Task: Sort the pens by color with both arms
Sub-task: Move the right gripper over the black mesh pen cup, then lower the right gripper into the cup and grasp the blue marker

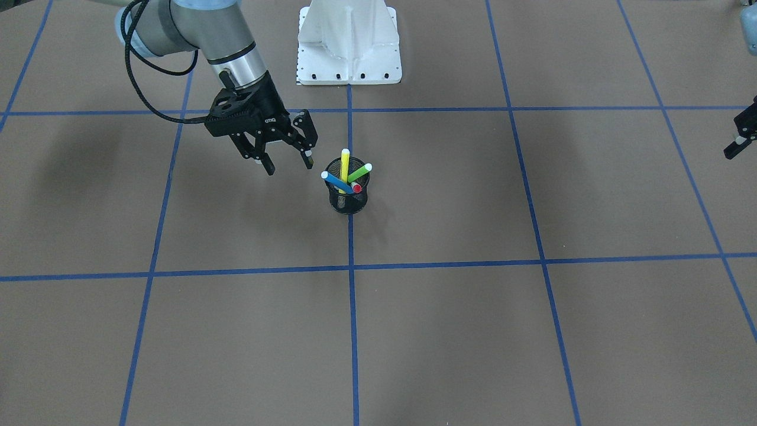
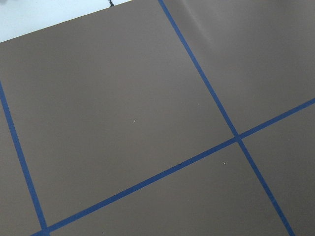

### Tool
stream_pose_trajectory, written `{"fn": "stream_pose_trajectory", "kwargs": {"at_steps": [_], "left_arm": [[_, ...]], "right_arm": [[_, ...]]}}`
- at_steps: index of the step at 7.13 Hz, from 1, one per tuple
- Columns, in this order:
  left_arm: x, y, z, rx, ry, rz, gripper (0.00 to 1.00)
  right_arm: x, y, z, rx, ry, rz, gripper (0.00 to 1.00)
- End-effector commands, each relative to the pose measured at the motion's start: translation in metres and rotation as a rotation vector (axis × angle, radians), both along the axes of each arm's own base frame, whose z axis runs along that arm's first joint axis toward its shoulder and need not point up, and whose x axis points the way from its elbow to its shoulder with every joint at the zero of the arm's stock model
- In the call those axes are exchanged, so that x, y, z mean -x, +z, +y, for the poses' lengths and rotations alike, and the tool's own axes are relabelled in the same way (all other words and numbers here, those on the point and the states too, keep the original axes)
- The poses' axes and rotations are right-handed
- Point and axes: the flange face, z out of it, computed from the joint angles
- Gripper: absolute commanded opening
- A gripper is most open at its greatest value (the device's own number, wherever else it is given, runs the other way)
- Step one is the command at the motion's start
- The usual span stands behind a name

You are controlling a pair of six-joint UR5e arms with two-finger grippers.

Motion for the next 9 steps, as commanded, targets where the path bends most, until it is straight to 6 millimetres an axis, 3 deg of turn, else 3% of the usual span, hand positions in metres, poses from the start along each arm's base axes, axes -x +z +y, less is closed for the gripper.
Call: {"fn": "stream_pose_trajectory", "kwargs": {"at_steps": [1, 3, 5, 9], "left_arm": [[0.0, 0.004, 0.001, 0.007, 0.0, -0.001, 1.0], [0.0, 0.004, 0.003, 0.008, 0.0, -0.001, 1.0], [0.0, 0.004, 0.003, 0.008, 0.0, -0.001, 1.0], [0.0, 0.003, 0.001, 0.005, 0.0, -0.001, 1.0]], "right_arm": [[0.033, -0.009, 0.033, -0.043, -0.016, 0.007, 0.69], [0.037, -0.014, 0.034, -0.052, -0.02, 0.0, 0.57], [0.036, -0.016, 0.03, -0.11, -0.017, -0.084, 0.56], [0.038, 0.0, 0.018, -0.124, -0.002, -0.038, 0.56]]}}
